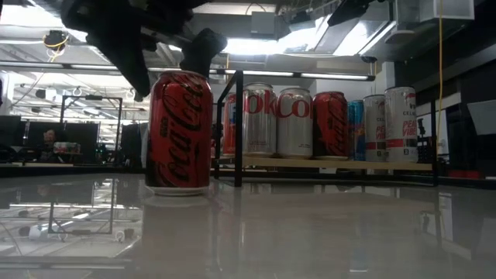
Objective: Place canned beverage on shelf
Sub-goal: Put the red soda can on the shelf
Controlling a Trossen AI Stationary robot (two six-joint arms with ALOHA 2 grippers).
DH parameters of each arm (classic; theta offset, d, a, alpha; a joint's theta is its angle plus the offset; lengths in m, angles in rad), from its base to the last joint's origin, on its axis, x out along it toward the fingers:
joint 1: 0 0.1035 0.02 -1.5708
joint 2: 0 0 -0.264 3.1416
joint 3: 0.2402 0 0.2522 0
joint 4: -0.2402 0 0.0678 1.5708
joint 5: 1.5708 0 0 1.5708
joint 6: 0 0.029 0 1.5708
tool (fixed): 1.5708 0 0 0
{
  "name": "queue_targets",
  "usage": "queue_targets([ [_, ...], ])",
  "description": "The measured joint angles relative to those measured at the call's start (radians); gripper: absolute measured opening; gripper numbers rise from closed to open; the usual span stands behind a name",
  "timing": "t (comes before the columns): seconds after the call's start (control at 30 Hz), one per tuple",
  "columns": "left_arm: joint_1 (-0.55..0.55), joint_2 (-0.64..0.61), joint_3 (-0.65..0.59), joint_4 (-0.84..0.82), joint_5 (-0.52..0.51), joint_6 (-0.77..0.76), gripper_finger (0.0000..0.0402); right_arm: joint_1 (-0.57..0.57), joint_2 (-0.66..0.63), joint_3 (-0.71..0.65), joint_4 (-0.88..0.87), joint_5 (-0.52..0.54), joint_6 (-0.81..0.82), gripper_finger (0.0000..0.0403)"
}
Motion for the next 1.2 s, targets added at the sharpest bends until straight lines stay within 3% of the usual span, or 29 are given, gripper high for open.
queue_targets([
  [0.2,0.001,-0.003,0.071,-0.091,0.0,-0.008,0.0368,0.0,0.0,0.0,0.0,0.0,0.0,0.0282],
  [0.4,0.022,-0.032,0.209,-0.318,0.002,-0.028,0.0368,0.0,0.0,0.0,0.029,0.0,0.0,0.0282],
  [0.67,0.078,-0.305,0.236,-0.353,0.016,-0.059,0.0368,0.0,0.0,0.0,0.185,-0.061,0.007,0.0282],
  [0.87,0.135,-0.638,0.089,-0.259,0.016,-0.13,0.0368,0.0,0.025,0.0,0.324,-0.061,0.129,0.0282],
  [1.0,0.141,-0.87,-0.106,-0.082,0.012,-0.132,0.0368,0.019,0.076,0.0,0.424,-0.061,0.165,0.0282],
  [1.2,0.141,-1.161,-0.405,0.199,-0.115,-0.243,0.0368,0.073,0.183,0.001,0.604,-0.062,0.166,0.0282],
])
